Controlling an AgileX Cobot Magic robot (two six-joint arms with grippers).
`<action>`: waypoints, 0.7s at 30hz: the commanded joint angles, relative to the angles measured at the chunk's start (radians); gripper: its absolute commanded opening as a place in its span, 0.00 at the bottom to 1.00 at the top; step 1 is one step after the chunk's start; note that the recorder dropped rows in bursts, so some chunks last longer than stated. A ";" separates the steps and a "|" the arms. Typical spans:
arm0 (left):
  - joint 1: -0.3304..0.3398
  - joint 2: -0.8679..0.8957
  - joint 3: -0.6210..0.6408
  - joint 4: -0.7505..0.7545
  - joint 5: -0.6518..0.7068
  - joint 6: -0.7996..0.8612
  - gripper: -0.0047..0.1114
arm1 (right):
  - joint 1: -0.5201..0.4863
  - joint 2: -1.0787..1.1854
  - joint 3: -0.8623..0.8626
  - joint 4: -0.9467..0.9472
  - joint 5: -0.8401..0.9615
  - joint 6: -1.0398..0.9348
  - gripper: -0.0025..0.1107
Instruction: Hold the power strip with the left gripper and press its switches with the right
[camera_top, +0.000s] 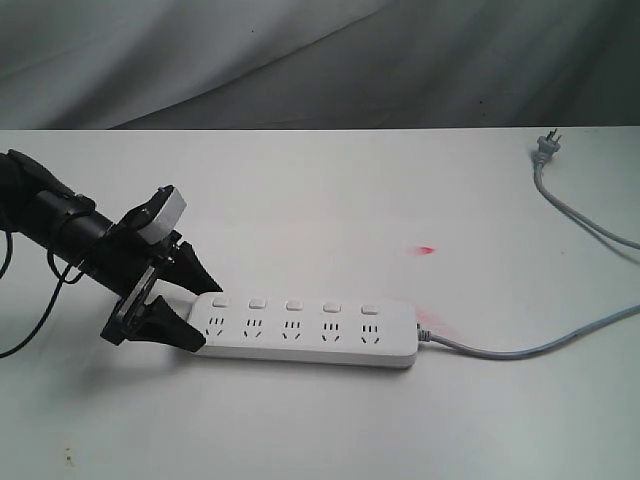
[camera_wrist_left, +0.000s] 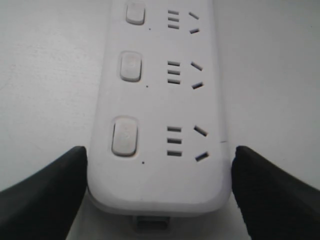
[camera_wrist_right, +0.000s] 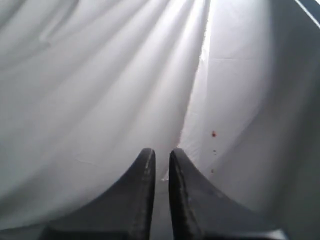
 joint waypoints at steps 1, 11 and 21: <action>0.003 0.015 0.002 0.034 -0.040 0.003 0.46 | -0.002 0.205 -0.297 -0.448 0.336 0.283 0.11; 0.003 0.015 0.002 0.034 -0.040 0.003 0.46 | -0.065 0.508 -0.410 -0.246 0.736 0.003 0.02; 0.003 0.015 0.002 0.034 -0.040 0.003 0.46 | -0.085 0.580 -0.192 0.052 0.544 -0.232 0.02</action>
